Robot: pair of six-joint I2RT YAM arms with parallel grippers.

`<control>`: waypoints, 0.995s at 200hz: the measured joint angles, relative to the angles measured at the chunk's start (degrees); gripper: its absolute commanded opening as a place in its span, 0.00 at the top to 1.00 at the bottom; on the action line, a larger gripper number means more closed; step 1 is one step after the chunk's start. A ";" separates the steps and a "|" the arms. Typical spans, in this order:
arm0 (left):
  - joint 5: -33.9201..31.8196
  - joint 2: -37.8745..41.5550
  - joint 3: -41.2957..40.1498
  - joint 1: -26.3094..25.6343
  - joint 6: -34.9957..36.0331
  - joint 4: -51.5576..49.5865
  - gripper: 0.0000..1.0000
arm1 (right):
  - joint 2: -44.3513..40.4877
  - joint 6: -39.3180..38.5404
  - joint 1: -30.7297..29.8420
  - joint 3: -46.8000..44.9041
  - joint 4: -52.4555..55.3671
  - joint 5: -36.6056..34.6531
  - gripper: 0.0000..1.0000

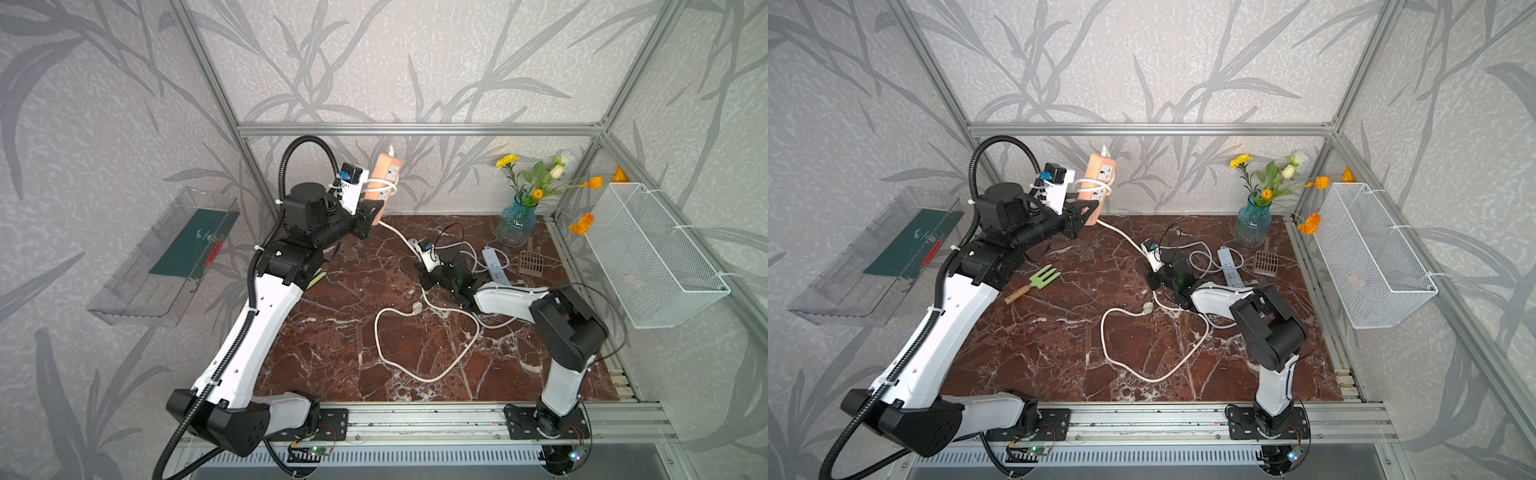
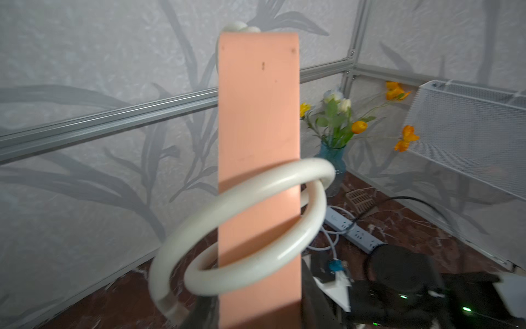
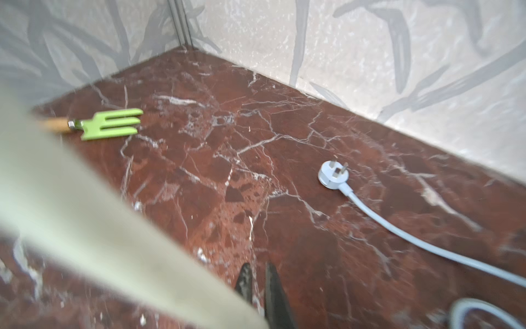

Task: Wrap the cord around the power strip
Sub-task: Wrap the power cord around the power strip.

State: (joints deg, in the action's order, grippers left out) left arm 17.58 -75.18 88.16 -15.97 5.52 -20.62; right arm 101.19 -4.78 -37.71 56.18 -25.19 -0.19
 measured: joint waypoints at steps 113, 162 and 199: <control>-12.52 -6.75 -8.68 -2.21 12.09 -11.63 1.00 | -26.14 -27.93 -1.44 8.41 16.28 -11.39 1.00; -2.16 -5.49 -10.58 -12.02 17.94 -13.18 1.00 | -16.50 -28.87 -0.46 31.91 22.75 -0.20 1.00; 9.55 1.44 -15.13 -15.21 18.27 -11.43 1.00 | -5.51 -20.09 8.87 43.30 28.30 11.93 1.00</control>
State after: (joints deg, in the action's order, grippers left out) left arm 27.14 -73.73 73.03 -31.18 23.79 -32.05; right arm 95.68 -24.86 -28.84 99.48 3.11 11.75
